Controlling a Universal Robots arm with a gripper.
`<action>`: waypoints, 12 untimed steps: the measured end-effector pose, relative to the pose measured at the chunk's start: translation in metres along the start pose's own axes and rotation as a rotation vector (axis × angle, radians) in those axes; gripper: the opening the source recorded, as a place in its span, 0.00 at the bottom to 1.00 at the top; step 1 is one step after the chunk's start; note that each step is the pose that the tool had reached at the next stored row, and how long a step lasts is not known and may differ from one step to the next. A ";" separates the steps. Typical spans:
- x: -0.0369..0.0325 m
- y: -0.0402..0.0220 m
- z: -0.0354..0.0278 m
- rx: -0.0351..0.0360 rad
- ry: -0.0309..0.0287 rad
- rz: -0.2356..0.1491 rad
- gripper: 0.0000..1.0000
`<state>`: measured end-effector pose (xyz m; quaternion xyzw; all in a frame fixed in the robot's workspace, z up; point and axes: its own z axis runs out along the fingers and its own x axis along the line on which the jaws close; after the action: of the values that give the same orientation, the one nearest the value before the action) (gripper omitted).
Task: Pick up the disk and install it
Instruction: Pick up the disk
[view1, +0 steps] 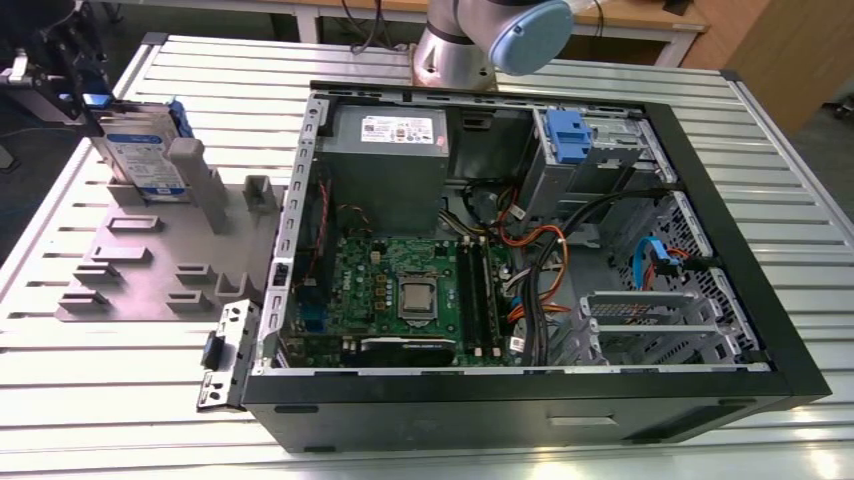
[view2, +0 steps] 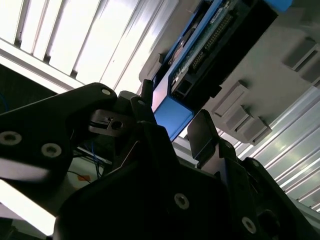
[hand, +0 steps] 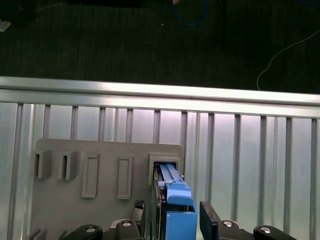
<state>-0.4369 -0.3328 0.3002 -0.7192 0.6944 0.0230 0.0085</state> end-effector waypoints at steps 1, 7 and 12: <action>0.0001 0.0000 0.0011 0.0001 -0.0022 0.000 0.55; -0.0003 -0.0001 0.0048 -0.0121 -0.0042 0.007 0.55; -0.0002 -0.0008 0.0069 -0.0235 -0.0055 0.007 0.55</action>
<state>-0.4363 -0.3322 0.2934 -0.7166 0.6967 0.0332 0.0019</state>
